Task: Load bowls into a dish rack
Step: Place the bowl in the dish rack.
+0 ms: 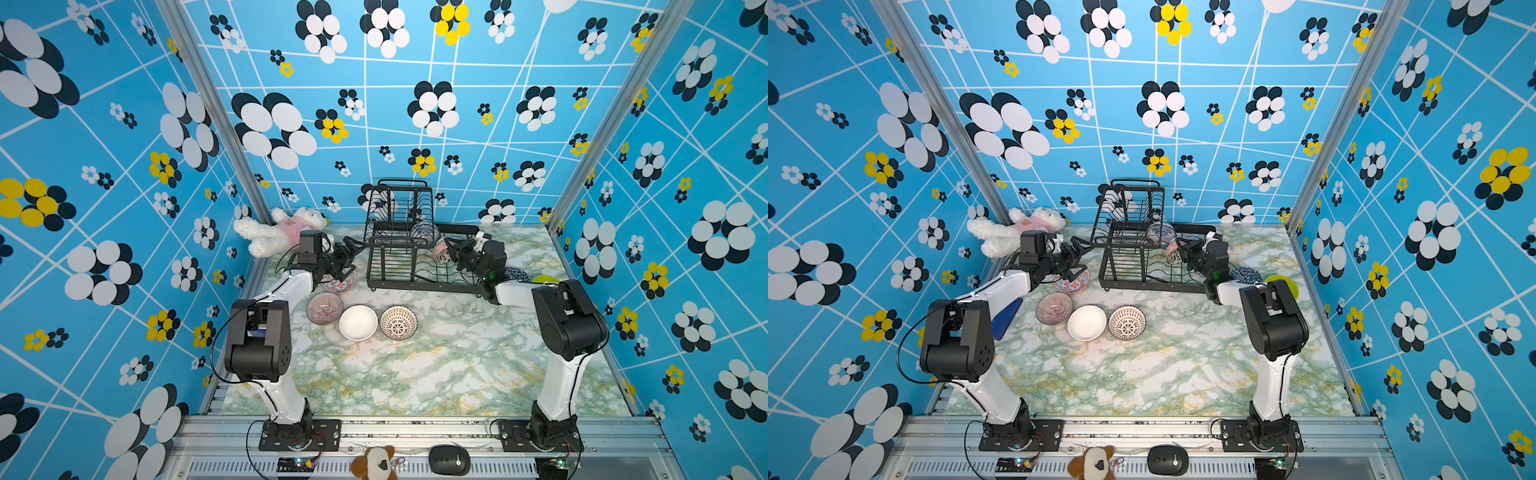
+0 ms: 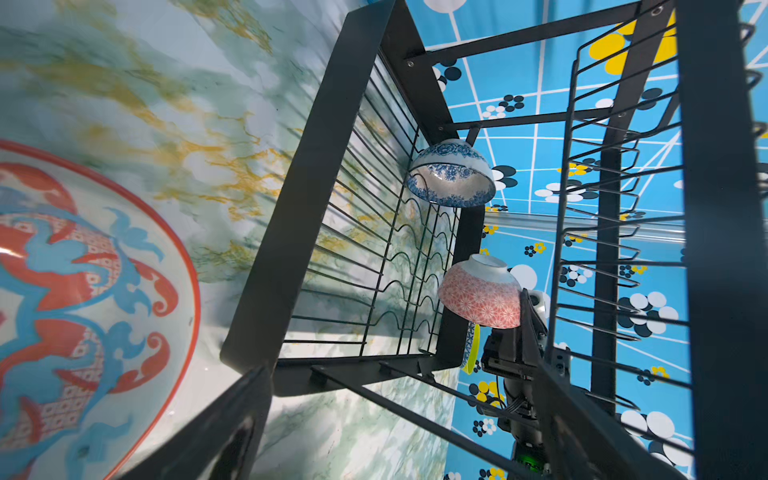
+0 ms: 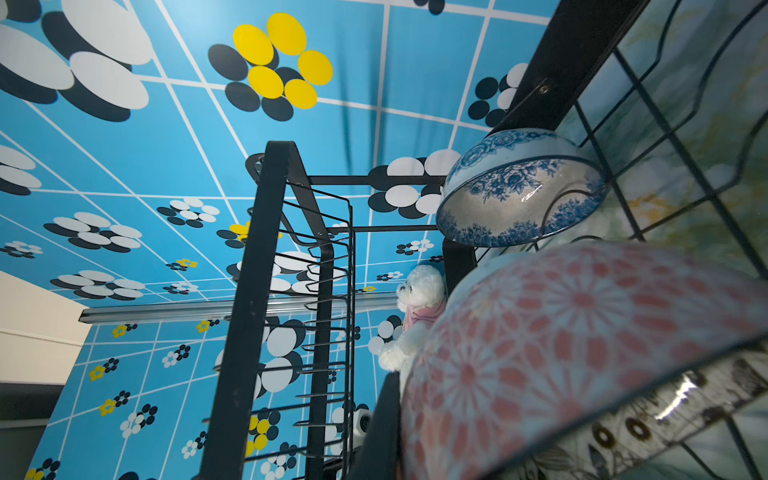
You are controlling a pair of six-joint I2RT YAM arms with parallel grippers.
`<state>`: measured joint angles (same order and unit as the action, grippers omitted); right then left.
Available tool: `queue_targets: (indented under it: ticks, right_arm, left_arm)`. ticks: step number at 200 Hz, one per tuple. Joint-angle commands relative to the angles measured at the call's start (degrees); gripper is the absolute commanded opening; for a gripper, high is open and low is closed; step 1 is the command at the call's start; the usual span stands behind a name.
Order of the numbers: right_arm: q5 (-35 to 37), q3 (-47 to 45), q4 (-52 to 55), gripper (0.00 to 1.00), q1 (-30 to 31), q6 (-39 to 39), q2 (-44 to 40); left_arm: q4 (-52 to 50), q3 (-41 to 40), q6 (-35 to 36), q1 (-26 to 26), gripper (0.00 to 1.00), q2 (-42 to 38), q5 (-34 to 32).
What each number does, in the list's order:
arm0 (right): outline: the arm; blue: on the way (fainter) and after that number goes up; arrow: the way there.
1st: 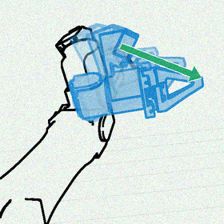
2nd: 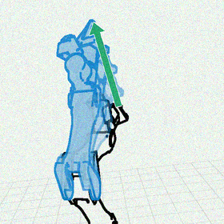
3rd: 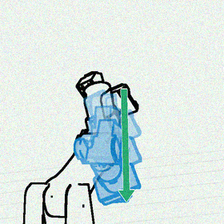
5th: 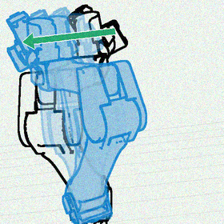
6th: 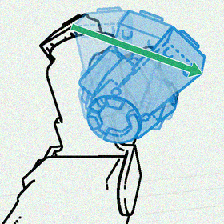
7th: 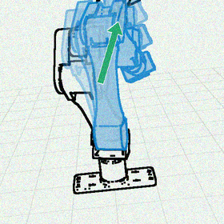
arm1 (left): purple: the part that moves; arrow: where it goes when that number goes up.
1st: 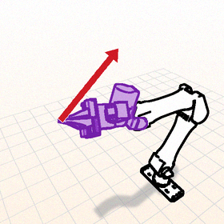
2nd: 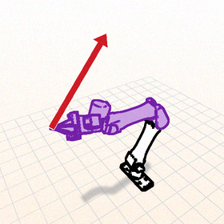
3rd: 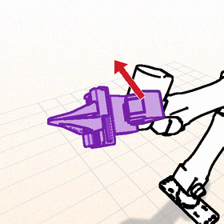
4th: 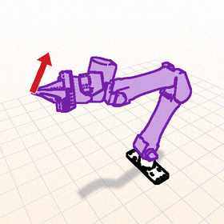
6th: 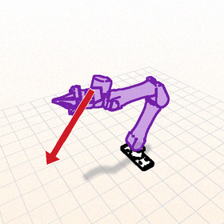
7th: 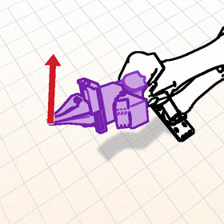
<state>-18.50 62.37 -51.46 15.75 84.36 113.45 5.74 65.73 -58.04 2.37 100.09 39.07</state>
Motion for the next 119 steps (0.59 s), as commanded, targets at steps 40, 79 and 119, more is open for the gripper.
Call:
queue_targets:
  ticks: [40,79,119]
  right_arm:
    - [0.1,9.1,-5.1,0.0,2.3,0.6,5.7]
    - [0.4,13.3,-7.5,0.0,2.8,2.5,10.1]
    - [1.4,17.0,-10.3,0.0,3.6,3.5,14.7]
  left_arm:
    - [3.5,-0.4,-2.7,-0.1,0.99,2.7,2.9]
    - [4.0,-0.6,-3.2,0.0,0.99,3.1,3.2]
    - [3.8,-0.2,-3.5,0.5,0.99,3.9,3.6]
